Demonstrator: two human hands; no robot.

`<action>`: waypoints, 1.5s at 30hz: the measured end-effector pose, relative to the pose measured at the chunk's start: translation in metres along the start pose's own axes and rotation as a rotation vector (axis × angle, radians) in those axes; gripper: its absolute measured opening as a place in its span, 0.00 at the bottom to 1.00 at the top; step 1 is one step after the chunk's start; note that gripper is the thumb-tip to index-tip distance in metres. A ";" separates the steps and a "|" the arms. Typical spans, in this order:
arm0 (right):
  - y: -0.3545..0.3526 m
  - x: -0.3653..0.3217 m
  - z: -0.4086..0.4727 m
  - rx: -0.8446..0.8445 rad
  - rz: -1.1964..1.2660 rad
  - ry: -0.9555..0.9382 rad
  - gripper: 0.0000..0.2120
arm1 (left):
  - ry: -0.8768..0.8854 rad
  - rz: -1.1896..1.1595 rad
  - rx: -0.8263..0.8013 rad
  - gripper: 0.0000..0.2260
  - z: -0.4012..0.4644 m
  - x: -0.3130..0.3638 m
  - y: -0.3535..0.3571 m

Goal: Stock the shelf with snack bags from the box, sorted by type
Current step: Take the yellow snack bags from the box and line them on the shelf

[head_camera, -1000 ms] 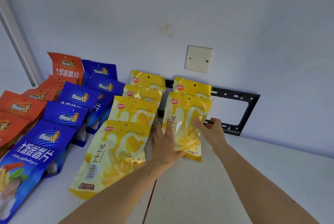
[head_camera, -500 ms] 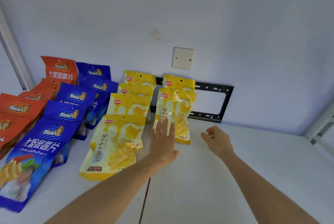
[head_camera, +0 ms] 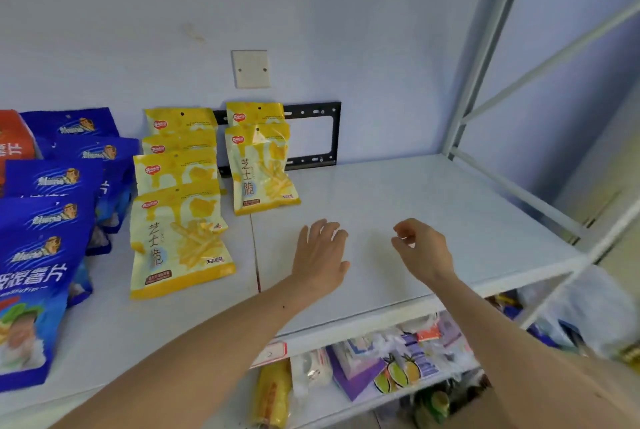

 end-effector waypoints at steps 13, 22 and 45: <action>-0.165 0.148 -0.161 0.160 -0.116 0.186 0.07 | 0.352 -0.002 0.013 0.18 -0.050 0.220 0.036; -0.272 0.291 -0.276 0.086 -0.157 0.342 0.10 | 0.407 -0.080 -0.100 0.19 -0.120 0.400 0.089; -0.268 0.575 -0.327 -0.343 -0.265 0.530 0.16 | 0.233 -0.079 -0.517 0.17 -0.143 0.553 0.274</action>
Point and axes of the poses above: each hand's wrist, its own z-axis towards the middle knuckle, its own y-axis out of the palm, x = y × z, the point moved 1 cm from there along z, towards the middle knuckle, and after that the axes turned 6 degrees about z, right-handed, at the moved point
